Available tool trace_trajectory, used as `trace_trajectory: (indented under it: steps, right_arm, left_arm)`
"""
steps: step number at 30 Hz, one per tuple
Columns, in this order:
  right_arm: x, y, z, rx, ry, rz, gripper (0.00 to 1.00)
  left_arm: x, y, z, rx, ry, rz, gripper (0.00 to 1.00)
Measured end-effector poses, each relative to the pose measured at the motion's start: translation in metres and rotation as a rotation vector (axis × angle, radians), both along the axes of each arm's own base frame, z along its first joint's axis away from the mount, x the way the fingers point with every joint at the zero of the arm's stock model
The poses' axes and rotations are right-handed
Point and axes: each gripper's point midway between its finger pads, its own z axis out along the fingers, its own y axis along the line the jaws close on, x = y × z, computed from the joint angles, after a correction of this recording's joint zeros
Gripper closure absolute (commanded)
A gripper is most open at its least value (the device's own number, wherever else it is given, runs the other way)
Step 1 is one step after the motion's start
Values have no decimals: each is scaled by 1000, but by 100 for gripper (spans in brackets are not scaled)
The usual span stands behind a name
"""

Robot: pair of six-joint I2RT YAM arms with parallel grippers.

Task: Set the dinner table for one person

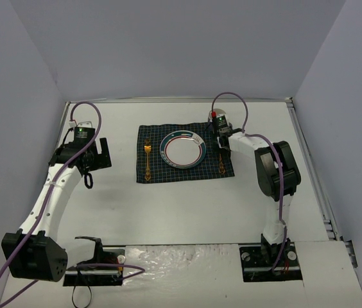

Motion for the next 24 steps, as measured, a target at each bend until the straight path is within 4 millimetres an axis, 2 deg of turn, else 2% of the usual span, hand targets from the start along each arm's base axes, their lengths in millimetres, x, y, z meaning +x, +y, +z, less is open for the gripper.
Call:
trace_trajectory:
  steps: [5,10,17,19,21,24]
  right_arm:
    - [0,0,0,-2,1,6,98]
    - [0,0,0,-3,0,7,76]
    - [-5,-6,6,-2,4,5,60]
    - [-9,-6,13,4,0,6,57]
    - [-12,-6,29,18,-23,8,55]
    - [-15,-8,71,51,-105,5,48]
  left_arm:
    - [0,0,-1,2,2,1,3]
    - [0,0,-2,3,7,1,3]
    - [0,0,-2,3,7,1,3]
    - [0,0,-2,3,7,1,3]
    - [0,0,-2,2,7,1,3]
    - [1,0,-2,1,6,0,3]
